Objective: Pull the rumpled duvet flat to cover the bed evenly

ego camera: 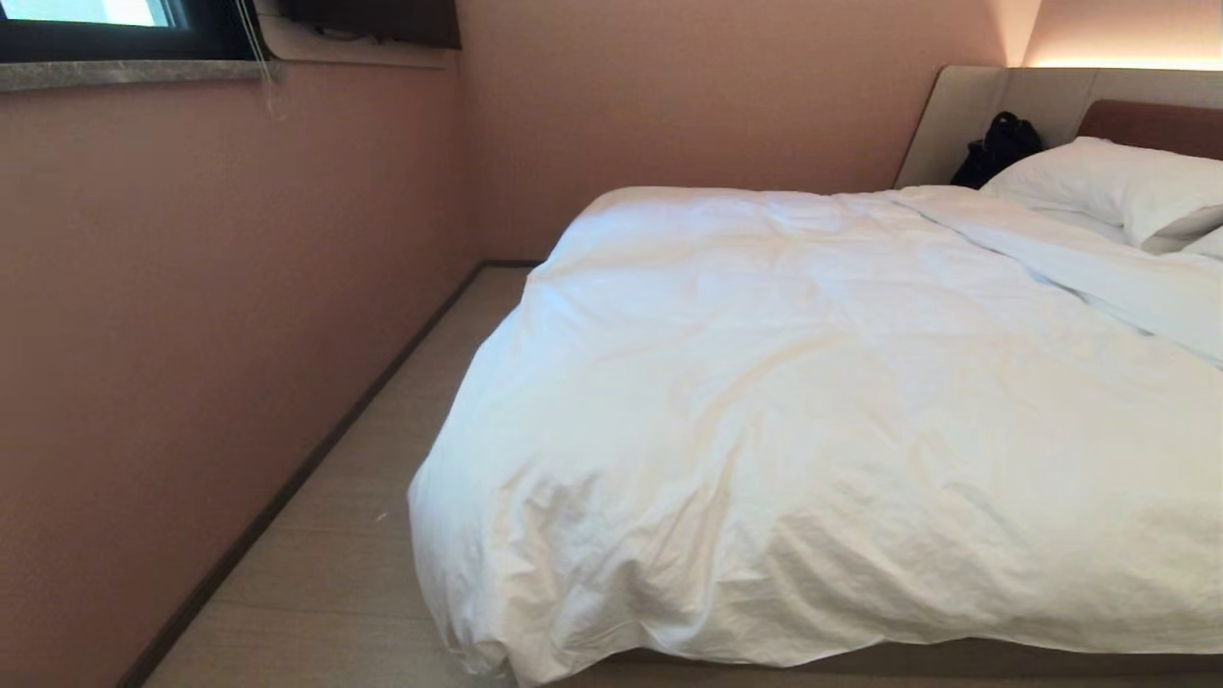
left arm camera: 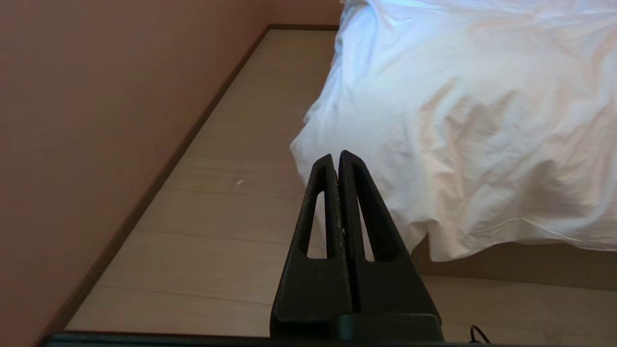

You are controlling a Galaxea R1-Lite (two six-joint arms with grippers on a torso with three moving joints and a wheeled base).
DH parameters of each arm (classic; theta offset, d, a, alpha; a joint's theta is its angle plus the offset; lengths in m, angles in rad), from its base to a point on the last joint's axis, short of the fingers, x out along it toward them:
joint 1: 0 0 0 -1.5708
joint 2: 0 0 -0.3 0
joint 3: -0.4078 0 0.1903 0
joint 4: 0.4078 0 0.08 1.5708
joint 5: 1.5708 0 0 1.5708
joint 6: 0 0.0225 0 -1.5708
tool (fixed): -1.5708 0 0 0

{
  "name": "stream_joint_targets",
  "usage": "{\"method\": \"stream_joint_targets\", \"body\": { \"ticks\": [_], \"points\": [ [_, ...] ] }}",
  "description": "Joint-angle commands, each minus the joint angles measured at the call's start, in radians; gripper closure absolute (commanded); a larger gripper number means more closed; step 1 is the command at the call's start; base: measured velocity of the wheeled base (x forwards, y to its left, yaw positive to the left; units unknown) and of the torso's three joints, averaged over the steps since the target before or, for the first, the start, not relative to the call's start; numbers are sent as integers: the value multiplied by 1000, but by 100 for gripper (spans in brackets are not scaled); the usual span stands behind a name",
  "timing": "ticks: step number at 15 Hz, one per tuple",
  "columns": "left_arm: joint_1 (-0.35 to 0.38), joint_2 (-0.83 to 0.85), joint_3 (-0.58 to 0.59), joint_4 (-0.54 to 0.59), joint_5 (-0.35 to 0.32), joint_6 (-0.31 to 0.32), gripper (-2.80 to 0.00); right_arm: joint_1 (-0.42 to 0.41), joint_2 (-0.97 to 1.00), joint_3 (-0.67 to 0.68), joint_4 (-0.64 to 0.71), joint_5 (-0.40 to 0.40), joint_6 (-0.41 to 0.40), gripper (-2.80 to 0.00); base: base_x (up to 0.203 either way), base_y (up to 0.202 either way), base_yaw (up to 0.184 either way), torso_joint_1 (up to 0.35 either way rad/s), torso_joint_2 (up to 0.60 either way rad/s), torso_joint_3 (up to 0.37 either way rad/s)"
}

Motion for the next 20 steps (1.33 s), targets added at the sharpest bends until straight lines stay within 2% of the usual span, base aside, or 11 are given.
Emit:
{"method": "stream_joint_targets", "body": {
  "ticks": [1, 20],
  "points": [
    [0, 0, 0, -1, -1, -1, 0, 0, 0, 0, 0, 0, 0, 0, 0, 199, 1, 2, 5, 1],
    [0, 0, 0, 1, -1, -1, 0, 1, -1, 0, 0, 0, -1, 0, 0, 191, 0, 2, 2, 2]
  ]
}}
